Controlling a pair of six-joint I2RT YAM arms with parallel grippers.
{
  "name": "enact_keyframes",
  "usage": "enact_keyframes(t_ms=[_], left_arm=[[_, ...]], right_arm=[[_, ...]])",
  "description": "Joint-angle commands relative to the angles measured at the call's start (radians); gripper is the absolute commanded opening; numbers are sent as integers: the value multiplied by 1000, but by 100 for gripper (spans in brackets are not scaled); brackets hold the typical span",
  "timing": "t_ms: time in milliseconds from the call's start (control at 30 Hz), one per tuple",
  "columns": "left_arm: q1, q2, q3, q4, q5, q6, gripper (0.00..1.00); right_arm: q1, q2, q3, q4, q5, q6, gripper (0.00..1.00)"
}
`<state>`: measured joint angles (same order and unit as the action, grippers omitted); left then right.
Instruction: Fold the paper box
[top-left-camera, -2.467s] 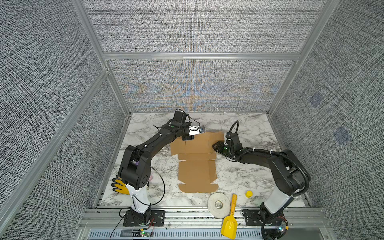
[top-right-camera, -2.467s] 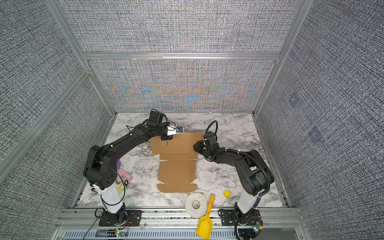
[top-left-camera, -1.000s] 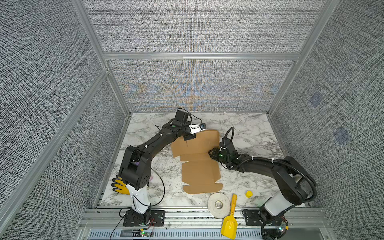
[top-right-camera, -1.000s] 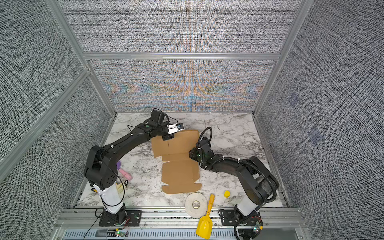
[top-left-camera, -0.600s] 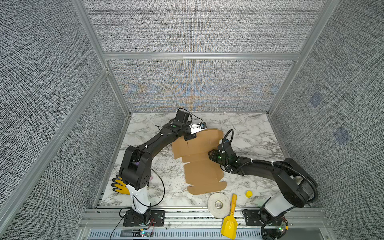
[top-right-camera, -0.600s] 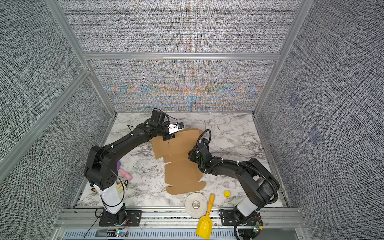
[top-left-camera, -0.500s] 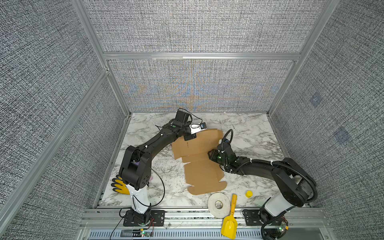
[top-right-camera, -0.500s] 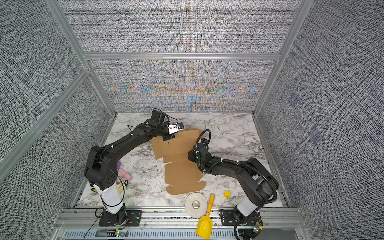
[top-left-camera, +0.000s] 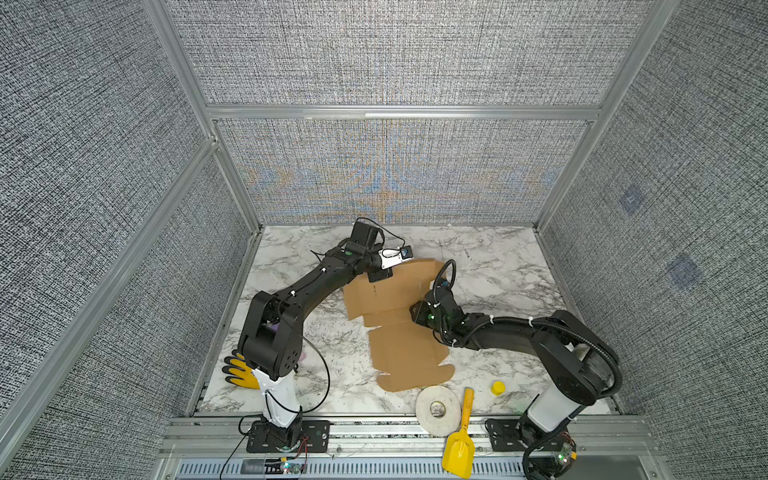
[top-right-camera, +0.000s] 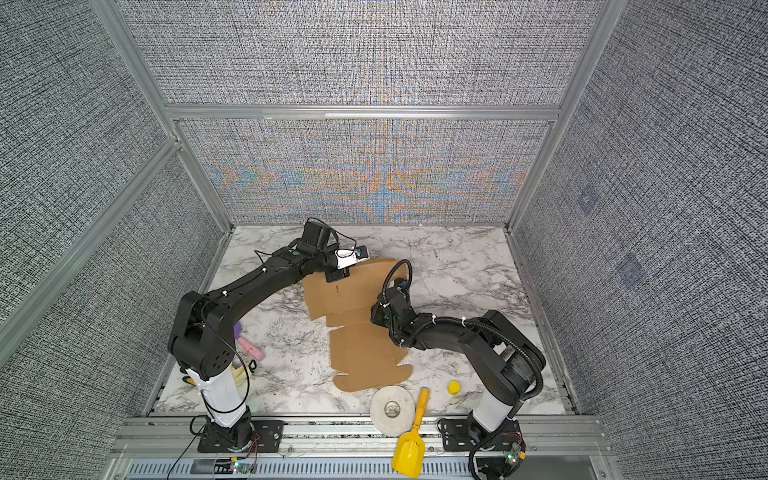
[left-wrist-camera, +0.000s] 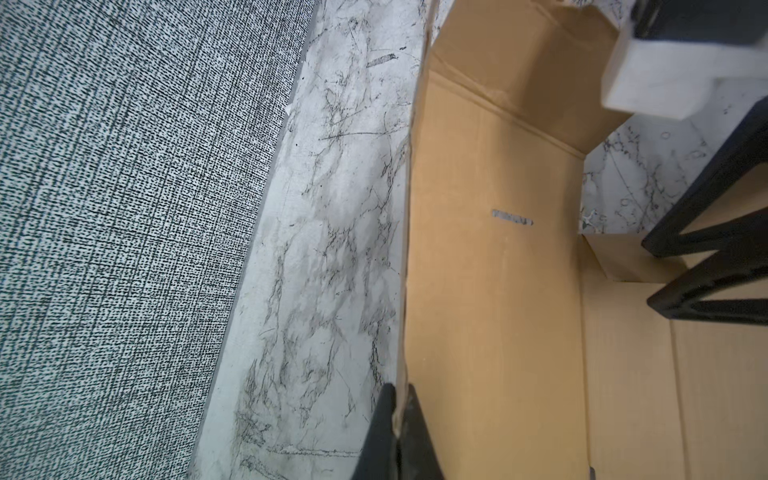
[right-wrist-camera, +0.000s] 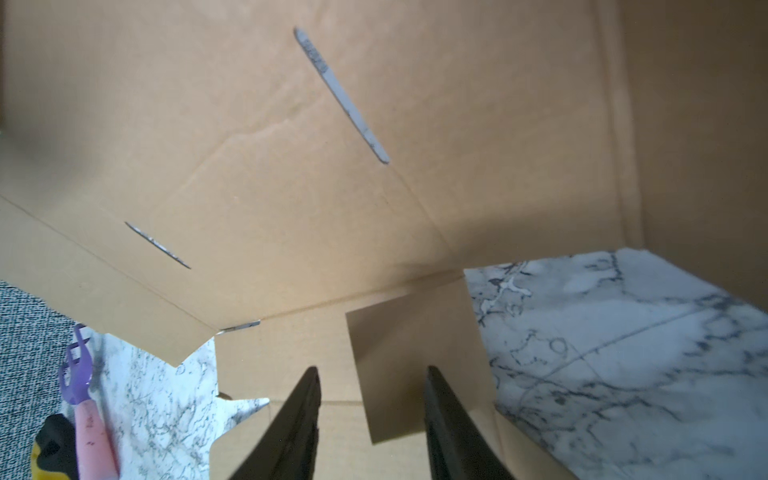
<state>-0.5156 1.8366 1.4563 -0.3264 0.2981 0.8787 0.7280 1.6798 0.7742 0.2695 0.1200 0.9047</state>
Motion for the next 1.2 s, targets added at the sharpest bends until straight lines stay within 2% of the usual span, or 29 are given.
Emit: enact_keyframes(t_ms=[0, 867, 1000, 1167], left_arm=[[0, -14, 1, -4, 18, -18, 1], [-6, -21, -23, 10, 31, -15, 1], [-7, -22, -28, 13, 29, -12, 1], [-6, -18, -19, -1, 37, -7, 1]], right_arm=[[5, 17, 4, -13, 4, -1, 43], [4, 121, 30, 26, -9, 13, 43], [-1, 86, 22, 20, 1, -1, 43], [-18, -35, 26, -82, 38, -59, 43]])
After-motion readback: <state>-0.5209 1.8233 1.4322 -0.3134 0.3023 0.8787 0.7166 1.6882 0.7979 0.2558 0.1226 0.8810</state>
